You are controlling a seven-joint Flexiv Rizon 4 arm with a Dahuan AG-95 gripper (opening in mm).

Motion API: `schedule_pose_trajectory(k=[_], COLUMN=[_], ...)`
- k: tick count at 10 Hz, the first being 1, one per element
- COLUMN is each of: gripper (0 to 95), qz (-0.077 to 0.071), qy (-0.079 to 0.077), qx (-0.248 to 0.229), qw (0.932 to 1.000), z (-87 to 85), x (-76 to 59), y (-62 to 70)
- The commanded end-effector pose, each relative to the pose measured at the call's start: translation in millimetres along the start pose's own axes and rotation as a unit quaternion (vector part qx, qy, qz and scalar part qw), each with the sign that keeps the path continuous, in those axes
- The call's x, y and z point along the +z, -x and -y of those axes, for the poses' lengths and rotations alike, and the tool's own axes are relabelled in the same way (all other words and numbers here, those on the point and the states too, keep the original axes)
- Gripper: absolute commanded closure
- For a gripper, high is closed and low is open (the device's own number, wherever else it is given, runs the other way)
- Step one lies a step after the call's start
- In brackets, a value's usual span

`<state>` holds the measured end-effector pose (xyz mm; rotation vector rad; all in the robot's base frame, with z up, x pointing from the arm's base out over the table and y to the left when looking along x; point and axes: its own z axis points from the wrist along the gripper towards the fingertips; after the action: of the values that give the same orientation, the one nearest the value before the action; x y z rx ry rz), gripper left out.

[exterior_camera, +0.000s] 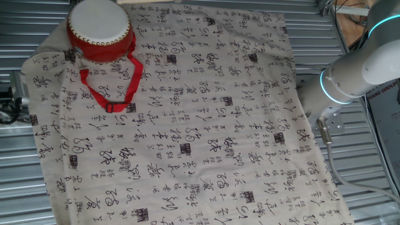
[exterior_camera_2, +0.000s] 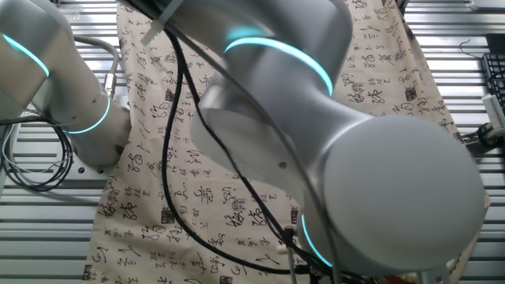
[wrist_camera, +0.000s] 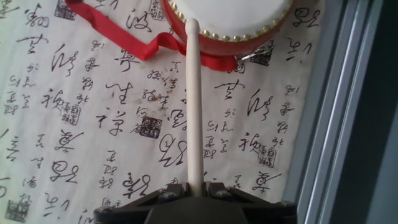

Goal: Play the drum

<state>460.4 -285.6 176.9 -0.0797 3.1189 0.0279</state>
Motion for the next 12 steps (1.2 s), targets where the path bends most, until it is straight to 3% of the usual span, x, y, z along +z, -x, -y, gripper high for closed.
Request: schedule_pose_trajectory(k=[1, 10, 12], gripper=[95.0, 95.0, 95.0], qz=[-0.002, -0.011, -0.014], qy=[-0.001, -0.001, 0.005], qx=[-0.002, -0.019, -0.020], qw=[1.0000, 0.9998, 0.9997], z=[1.0, 2.6, 2.6], x=[0.7, 0.2, 0.2], y=[0.5, -0.1, -0.1])
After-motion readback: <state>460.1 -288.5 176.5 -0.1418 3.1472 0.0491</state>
